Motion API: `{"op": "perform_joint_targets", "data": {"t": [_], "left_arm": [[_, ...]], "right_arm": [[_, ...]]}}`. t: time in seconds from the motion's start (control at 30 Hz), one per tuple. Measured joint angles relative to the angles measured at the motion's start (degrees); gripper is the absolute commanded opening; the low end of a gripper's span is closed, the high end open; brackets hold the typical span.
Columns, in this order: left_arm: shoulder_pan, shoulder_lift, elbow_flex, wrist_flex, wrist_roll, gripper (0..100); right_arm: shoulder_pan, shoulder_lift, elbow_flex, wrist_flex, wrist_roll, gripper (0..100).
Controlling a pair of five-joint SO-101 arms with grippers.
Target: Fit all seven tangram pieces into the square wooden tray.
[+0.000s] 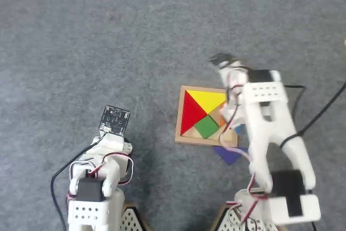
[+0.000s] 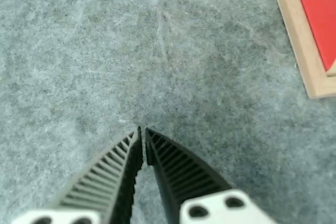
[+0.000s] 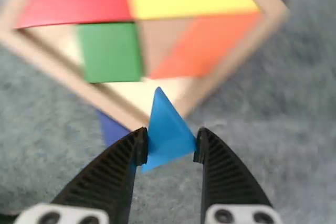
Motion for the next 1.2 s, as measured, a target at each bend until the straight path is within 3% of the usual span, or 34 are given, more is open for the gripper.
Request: {"op": "perform_joint_targets", "data": {"t": [0.23,0.5,0.8,1.2], "left_arm": [[0.0,0.0,0.0,0.0,0.0,2],[0.0,0.0,0.0,0.0,0.0,2],[0.0,0.0,0.0,0.0,0.0,2],[0.0,0.0,0.0,0.0,0.0,2]], "right_arm": [[-14.2,-1.0,0.2,-0.8,10.1,8.0],[-21.6,5.7,0.2,-5.9,21.2,8.0],[-22.4,13.9,0.4,-13.1,27.3,8.3],[-22.5,14.3,0.4,-12.0,27.8,8.5]]}}
